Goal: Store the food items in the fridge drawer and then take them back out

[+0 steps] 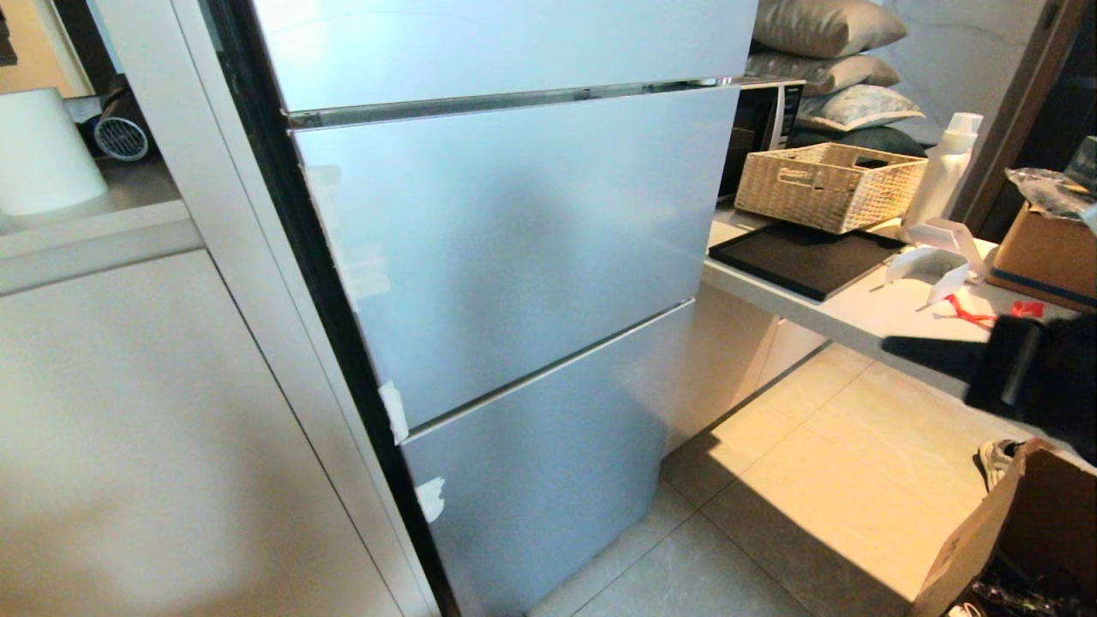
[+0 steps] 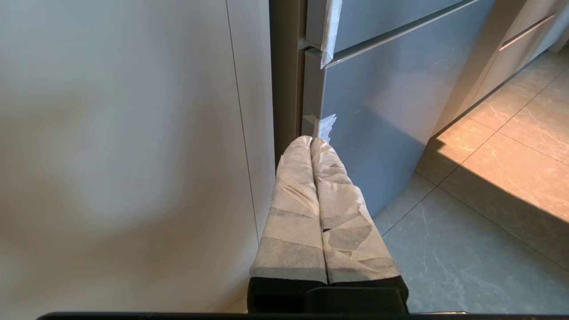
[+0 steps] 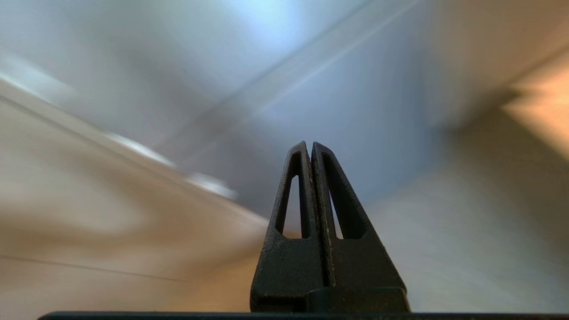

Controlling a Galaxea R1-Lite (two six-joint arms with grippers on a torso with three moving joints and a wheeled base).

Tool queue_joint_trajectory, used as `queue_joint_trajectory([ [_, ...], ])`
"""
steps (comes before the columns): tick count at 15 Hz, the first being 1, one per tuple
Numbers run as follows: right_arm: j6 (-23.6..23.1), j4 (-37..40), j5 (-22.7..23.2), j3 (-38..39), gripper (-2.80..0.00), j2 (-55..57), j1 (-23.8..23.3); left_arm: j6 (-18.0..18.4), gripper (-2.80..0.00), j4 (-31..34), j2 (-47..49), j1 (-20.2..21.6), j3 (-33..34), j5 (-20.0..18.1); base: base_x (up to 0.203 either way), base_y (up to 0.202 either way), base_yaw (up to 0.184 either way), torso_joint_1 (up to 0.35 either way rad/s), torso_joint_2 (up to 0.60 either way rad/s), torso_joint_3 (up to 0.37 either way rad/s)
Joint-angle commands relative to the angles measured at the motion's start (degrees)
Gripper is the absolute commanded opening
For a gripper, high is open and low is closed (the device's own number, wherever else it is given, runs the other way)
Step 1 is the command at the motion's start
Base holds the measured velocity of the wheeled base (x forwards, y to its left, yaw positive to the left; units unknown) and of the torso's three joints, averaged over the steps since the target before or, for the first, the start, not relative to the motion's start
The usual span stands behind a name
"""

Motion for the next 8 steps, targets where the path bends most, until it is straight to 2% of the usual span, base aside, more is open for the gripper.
queue_joint_trajectory([
  [1,-7.8,1.0,1.5,13.1,-2.80,-19.8,-7.8,0.0,-2.80,0.0,0.0,0.0,0.0,0.0,0.000,0.000,0.000,0.000,0.00,0.000],
  [5,-16.6,2.1,7.2,29.6,-2.80,-38.3,-18.8,0.0,-2.80,0.0,0.0,0.0,0.0,0.0,0.000,0.000,0.000,0.000,0.00,0.000],
  [8,-22.7,2.5,8.4,39.6,-2.80,-50.6,-20.8,0.1,-2.80,0.0,0.0,0.0,0.0,0.0,0.000,0.000,0.000,0.000,0.00,0.000],
])
